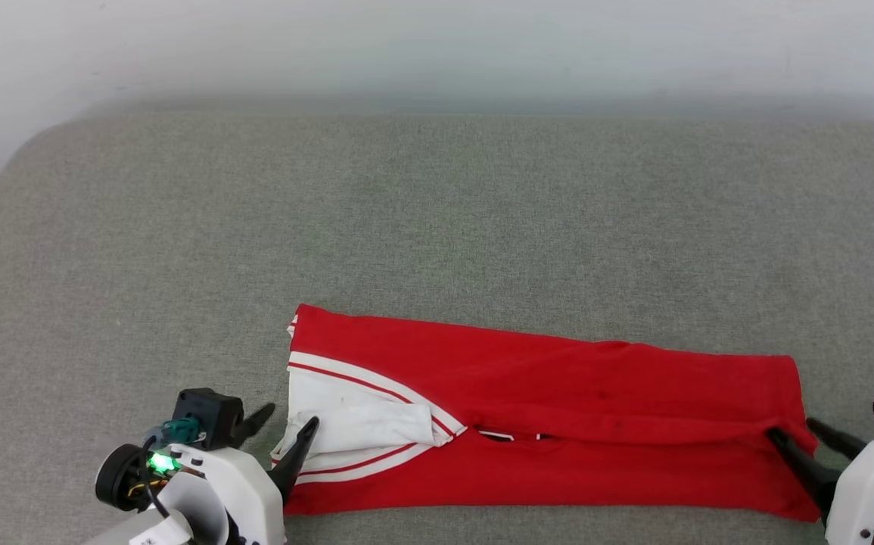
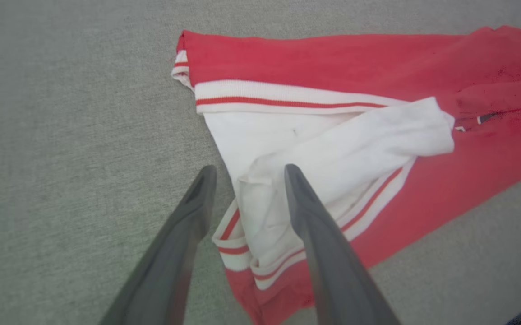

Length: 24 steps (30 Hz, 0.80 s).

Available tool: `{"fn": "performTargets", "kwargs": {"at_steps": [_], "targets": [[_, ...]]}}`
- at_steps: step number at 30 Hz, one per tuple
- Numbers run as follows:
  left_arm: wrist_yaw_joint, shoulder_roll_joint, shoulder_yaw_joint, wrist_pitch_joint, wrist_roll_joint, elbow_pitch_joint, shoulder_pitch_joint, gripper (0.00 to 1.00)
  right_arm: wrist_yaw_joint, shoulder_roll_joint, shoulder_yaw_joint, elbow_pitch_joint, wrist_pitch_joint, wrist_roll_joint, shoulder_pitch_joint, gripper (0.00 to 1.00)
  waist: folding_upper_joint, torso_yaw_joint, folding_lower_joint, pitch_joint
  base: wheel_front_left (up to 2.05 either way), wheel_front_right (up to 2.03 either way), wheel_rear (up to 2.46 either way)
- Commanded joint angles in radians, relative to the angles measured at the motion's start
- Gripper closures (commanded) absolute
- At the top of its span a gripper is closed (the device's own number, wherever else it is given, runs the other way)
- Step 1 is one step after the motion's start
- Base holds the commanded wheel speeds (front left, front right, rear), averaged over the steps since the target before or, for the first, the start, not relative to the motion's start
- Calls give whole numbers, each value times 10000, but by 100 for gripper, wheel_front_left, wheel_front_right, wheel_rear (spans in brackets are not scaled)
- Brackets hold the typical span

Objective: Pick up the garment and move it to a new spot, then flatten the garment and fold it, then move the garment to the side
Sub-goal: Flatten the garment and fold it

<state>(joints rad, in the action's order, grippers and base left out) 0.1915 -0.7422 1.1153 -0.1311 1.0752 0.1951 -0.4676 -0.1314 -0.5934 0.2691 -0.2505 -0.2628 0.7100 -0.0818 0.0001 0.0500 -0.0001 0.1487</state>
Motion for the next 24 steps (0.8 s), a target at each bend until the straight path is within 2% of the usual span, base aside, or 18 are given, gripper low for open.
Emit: {"fn": "performTargets", "kwargs": {"at_steps": [1, 6, 12, 16, 17, 20, 24], "targets": [[319, 87, -190, -509, -189, -75, 186, 0, 13, 19, -240, 303, 85, 216, 160, 0, -1, 5, 1, -134, 0, 0, 0], [1185, 182, -805, -1207, -612, -392, 463, 0, 13, -389, -1051, 1117, -105, 302, 183, 0, -1, 42, 1, -335, 0, 0, 0], [1970, 463, -2053, -1353, -1712, -907, 989, 0, 13, -897, -1752, 1549, -768, 414, 232, 0, -1, 199, 1, -429, 0, 0, 0], [2313, 787, -3245, -1352, -2732, -1144, 1692, 0, 13, -1178, -1736, 1335, -1801, 919, 195, 0, -1, 296, 1, -415, 0, 0, 0], [2313, 787, -3245, -1352, -2732, -1144, 1692, 0, 13, -1178, -1736, 1335, -1801, 919, 195, 0, -1, 296, 1, -415, 0, 0, 0], [2456, 1134, -4097, -1349, -3590, -1336, 2092, 0, 13, -1266, -1625, 1063, -2586, 1184, 97, 0, -1, 395, 1, -331, 0, 0, 0], [2487, 1682, -5031, -1349, -4754, -1543, 2642, 0, 13, -1079, -1455, 639, -3220, 1468, -150, 0, -1, 580, 1, -129, 0, 0, 0]]}}
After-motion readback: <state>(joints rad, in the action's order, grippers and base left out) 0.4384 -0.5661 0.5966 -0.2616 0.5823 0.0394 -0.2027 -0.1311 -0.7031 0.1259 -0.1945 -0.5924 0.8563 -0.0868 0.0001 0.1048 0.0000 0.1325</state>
